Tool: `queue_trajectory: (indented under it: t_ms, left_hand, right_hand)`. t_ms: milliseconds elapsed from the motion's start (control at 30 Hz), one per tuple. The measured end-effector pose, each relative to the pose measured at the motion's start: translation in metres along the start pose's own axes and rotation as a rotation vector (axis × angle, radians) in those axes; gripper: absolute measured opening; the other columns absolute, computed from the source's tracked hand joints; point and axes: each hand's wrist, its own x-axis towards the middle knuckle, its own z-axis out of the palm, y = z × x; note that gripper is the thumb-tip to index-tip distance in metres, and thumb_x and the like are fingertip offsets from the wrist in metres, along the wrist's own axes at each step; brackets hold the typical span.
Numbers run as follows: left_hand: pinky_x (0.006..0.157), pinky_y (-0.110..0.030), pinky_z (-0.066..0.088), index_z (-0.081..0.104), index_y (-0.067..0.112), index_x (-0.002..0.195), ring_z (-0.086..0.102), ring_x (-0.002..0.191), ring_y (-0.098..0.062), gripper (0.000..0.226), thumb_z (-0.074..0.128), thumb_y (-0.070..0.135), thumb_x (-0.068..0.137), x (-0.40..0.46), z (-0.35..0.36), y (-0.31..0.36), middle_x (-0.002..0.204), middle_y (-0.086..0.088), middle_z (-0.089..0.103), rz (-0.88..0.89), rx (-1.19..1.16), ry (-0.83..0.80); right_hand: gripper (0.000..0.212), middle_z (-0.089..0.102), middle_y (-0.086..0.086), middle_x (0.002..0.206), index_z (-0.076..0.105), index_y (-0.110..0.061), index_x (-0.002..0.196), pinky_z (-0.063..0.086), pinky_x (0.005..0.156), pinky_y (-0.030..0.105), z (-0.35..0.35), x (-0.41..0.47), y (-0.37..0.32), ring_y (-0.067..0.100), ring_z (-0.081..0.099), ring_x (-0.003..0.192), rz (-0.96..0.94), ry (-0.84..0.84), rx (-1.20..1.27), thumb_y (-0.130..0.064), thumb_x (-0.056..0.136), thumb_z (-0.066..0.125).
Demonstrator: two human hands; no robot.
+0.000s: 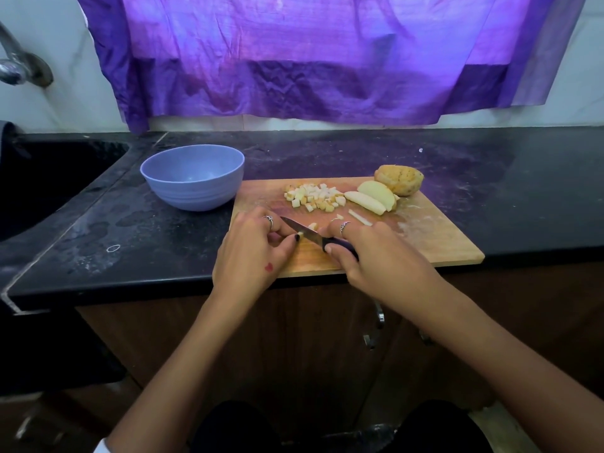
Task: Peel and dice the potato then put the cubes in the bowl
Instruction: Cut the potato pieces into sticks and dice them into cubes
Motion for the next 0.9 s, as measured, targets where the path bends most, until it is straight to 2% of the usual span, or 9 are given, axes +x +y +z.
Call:
queue_trajectory:
  t_ms: [167, 267, 367, 467, 600, 700, 767, 833, 900]
  left_hand:
    - [0.07, -0.027, 0.037, 0.063, 0.025, 0.073, 0.044, 0.087, -0.005, 0.015, 0.068, 0.033, 0.085, -0.003, -0.001, 0.002, 0.089, 0.011, 0.054, 0.018, 0.058, 0.033]
    - [0.068, -0.025, 0.037, 0.067, 0.02, 0.075, 0.045, 0.083, -0.004, 0.017, 0.068, 0.034, 0.086, -0.002, -0.003, 0.0, 0.088, 0.009, 0.054, 0.029, 0.045, 0.0]
    - [0.069, -0.019, 0.036, 0.074, 0.021, 0.087, 0.053, 0.084, -0.004, 0.008, 0.069, 0.027, 0.085, -0.003, -0.008, 0.0, 0.092, 0.007, 0.062, 0.027, -0.024, -0.009]
    - [0.073, -0.025, 0.044, 0.074, 0.02, 0.085, 0.059, 0.088, -0.011, 0.005, 0.07, 0.023, 0.084, -0.004, -0.009, 0.0, 0.089, 0.006, 0.064, 0.013, -0.026, 0.017]
    - [0.079, -0.032, 0.051, 0.074, 0.019, 0.086, 0.059, 0.088, -0.011, 0.006, 0.071, 0.025, 0.084, -0.003, -0.007, 0.0, 0.091, 0.004, 0.064, -0.002, -0.011, 0.015]
    - [0.072, -0.022, 0.047, 0.073, 0.018, 0.084, 0.056, 0.081, -0.007, 0.005, 0.071, 0.023, 0.084, -0.003, -0.008, 0.001, 0.087, 0.008, 0.059, 0.001, -0.018, 0.028]
    - [0.064, -0.011, 0.037, 0.073, 0.019, 0.084, 0.053, 0.075, -0.003, 0.004, 0.071, 0.022, 0.084, -0.003, -0.009, 0.003, 0.085, 0.011, 0.057, -0.009, -0.01, 0.019]
    - [0.061, -0.008, 0.033, 0.073, 0.019, 0.083, 0.052, 0.075, -0.002, 0.004, 0.071, 0.022, 0.084, -0.002, -0.009, 0.002, 0.089, 0.008, 0.06, -0.01, -0.004, 0.013]
    - [0.062, -0.009, 0.034, 0.073, 0.019, 0.083, 0.052, 0.076, -0.002, 0.005, 0.07, 0.022, 0.085, -0.003, -0.008, 0.002, 0.092, 0.007, 0.061, -0.011, 0.002, 0.012]
  right_hand:
    - [0.038, 0.062, 0.0, 0.107, 0.036, -0.044, 0.138, 0.05, 0.079, 0.035, -0.003, -0.019, -0.001, 0.021, 0.059, 0.098, -0.065, -0.015, -0.154, -0.038, 0.1, 0.037]
    - [0.039, 0.063, -0.002, 0.104, 0.037, -0.042, 0.138, 0.049, 0.076, 0.03, -0.005, -0.025, 0.001, 0.018, 0.059, 0.096, -0.03, 0.033, -0.099, -0.038, 0.1, 0.039]
    - [0.035, 0.063, -0.003, 0.096, 0.044, -0.037, 0.134, 0.052, 0.076, 0.033, -0.001, -0.026, -0.005, 0.016, 0.06, 0.09, -0.009, 0.082, 0.036, -0.036, 0.099, 0.043]
    - [0.029, 0.062, -0.003, 0.089, 0.05, -0.033, 0.127, 0.053, 0.074, 0.037, 0.005, -0.027, -0.009, 0.016, 0.06, 0.085, -0.009, 0.082, 0.071, -0.036, 0.099, 0.043]
    - [0.033, 0.063, -0.002, 0.095, 0.048, -0.036, 0.131, 0.053, 0.076, 0.038, 0.006, -0.027, -0.009, 0.016, 0.06, 0.089, 0.01, 0.059, 0.071, -0.037, 0.099, 0.041]
    - [0.031, 0.06, -0.002, 0.092, 0.051, -0.032, 0.128, 0.053, 0.074, 0.033, 0.003, -0.021, -0.012, 0.013, 0.057, 0.085, 0.016, 0.029, 0.066, -0.036, 0.099, 0.043]
    - [0.031, 0.059, -0.002, 0.091, 0.052, -0.031, 0.128, 0.05, 0.069, 0.03, 0.003, -0.013, -0.014, 0.012, 0.055, 0.082, 0.013, 0.009, 0.065, -0.034, 0.099, 0.044]
    - [0.032, 0.058, -0.003, 0.09, 0.049, -0.034, 0.13, 0.045, 0.064, 0.028, 0.002, -0.008, -0.016, 0.012, 0.053, 0.079, 0.006, -0.011, 0.029, -0.035, 0.099, 0.043]
    - [0.033, 0.06, -0.002, 0.094, 0.045, -0.037, 0.132, 0.049, 0.069, 0.032, 0.001, -0.009, -0.017, 0.016, 0.056, 0.085, 0.001, -0.008, -0.043, -0.035, 0.1, 0.041]
